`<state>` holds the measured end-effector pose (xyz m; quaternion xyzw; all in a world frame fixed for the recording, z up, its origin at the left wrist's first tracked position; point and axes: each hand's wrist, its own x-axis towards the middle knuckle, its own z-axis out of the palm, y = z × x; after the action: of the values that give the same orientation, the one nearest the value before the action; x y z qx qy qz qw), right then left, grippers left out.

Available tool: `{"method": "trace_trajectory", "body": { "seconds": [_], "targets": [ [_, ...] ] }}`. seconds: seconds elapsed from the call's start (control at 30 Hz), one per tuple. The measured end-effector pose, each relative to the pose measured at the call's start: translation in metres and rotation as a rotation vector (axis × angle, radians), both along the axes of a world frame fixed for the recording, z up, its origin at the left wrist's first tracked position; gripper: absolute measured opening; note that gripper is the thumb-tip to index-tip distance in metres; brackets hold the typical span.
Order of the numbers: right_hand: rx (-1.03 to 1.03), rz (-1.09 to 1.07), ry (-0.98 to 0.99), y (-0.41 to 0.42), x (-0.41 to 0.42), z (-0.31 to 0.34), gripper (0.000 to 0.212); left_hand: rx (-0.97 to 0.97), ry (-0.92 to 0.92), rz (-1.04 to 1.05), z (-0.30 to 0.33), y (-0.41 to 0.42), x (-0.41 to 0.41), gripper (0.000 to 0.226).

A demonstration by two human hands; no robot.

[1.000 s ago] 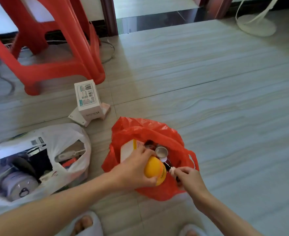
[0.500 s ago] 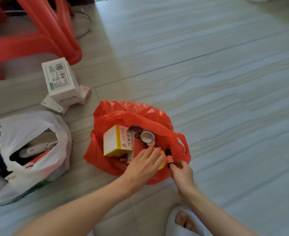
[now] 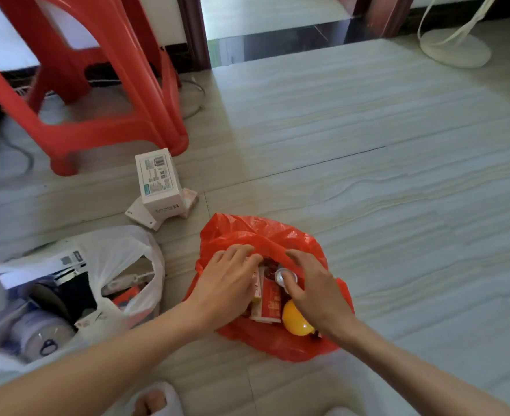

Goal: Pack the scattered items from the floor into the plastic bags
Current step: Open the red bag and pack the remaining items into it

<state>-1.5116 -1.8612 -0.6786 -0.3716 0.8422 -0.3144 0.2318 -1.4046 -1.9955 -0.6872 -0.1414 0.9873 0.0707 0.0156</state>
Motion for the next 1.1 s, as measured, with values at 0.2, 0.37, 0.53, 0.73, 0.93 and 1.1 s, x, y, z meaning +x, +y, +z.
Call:
{"method": "trace_trajectory", "body": {
  "seconds": [0.2, 0.37, 0.53, 0.73, 0.93, 1.1],
  "targets": [
    [-0.009, 0.131, 0.035, -0.114, -0.014, 0.005, 0.046, 0.051, 0.084, 0.4, 0.012, -0.104, 0.015, 0.038],
    [0.117, 0.112, -0.15, -0.214, 0.0, -0.033, 0.05, 0.216, -0.022, 0.71, -0.003, -0.207, 0.037, 0.046],
    [0.144, -0.015, -0.504, -0.285, 0.013, -0.064, 0.049, 0.945, 0.016, 0.869, -0.034, -0.242, 0.03, 0.039],
    [0.062, -0.107, -0.831, -0.317, 0.011, -0.086, 0.031, 1.045, 0.188, 1.073, -0.058, -0.253, 0.015, 0.036],
    [-0.061, -0.258, -1.159, -0.314, -0.006, -0.09, 0.022, 1.195, 0.207, 1.034, -0.058, -0.251, 0.01, 0.033],
    [-0.1, -0.458, -1.319, -0.305, -0.022, -0.088, 0.009, 0.954, 0.14, 0.987, -0.071, -0.267, 0.009, 0.037]
  ]
}}
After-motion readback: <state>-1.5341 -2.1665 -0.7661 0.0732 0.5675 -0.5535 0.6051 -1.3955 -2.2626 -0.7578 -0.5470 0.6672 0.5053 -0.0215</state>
